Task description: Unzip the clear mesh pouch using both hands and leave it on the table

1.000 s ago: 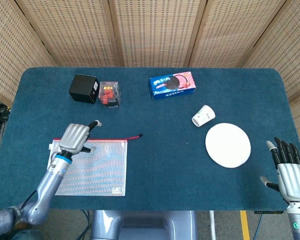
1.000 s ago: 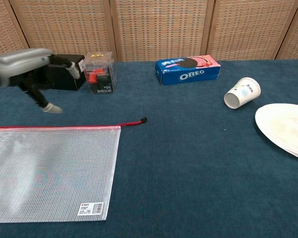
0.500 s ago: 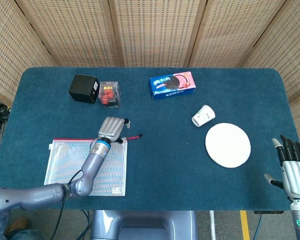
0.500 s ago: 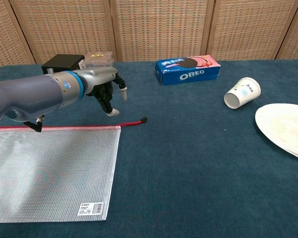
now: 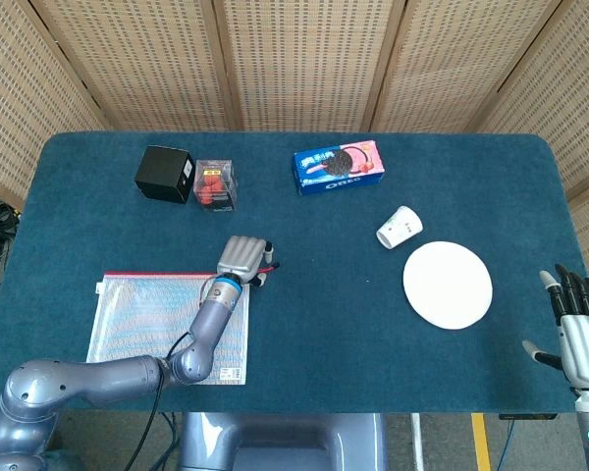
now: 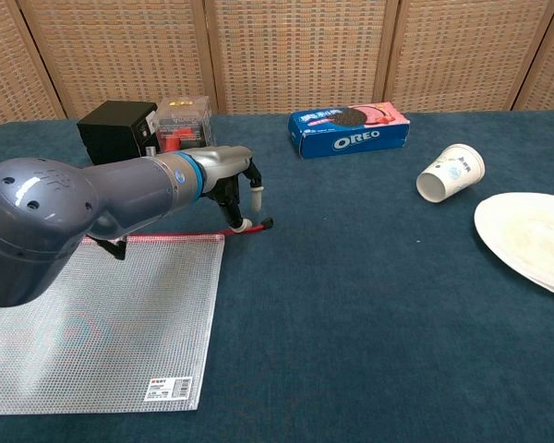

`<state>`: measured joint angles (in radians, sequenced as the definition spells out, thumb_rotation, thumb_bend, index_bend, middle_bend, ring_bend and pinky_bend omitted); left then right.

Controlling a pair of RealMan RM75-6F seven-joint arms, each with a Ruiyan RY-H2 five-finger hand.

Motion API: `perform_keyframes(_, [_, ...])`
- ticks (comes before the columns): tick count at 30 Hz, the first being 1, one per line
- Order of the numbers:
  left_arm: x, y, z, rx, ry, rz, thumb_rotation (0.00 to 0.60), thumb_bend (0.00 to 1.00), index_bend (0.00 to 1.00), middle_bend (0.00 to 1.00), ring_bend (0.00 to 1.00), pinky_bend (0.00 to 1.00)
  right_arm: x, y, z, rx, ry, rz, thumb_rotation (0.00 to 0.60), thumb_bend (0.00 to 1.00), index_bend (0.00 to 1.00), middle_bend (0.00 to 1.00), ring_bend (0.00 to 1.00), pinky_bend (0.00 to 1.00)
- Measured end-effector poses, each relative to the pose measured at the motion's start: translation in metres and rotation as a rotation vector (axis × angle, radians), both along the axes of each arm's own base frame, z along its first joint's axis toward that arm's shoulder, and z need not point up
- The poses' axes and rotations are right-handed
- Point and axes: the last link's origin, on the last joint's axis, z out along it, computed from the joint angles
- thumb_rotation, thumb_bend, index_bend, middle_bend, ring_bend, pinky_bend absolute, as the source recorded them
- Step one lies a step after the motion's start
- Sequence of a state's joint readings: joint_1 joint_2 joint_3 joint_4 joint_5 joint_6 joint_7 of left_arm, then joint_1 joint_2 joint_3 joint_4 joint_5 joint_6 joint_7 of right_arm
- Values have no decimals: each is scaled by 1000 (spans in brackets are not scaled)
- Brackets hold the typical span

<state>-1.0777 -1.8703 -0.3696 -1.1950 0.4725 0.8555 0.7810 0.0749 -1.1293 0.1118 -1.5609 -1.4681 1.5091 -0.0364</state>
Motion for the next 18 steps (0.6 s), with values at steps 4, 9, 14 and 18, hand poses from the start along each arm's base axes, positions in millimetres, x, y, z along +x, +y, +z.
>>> perform_keyframes(4, [4,1,-5,4,10,14,600,386,437,976,997,1000,-1,0,2,0,-8,1,600,0,82,0,0,0])
perform_keyframes(9, [4,3,-9,14,25,35,600,402,440,976,997,1000,-2,0,3,3,-15,-3,600,0,82,0,0,0])
perform_keyframes(14, [7,4,-13,12,22,52,600,417,443,976,997,1000,-2,1,3,7,-18,-2,600,0,82,0,0,0])
perform_keyframes(18, [7,4,-16,13,22,54,600,416,444,976,997,1000,-2,1,4,6,-20,-1,600,0,82,0,0,0])
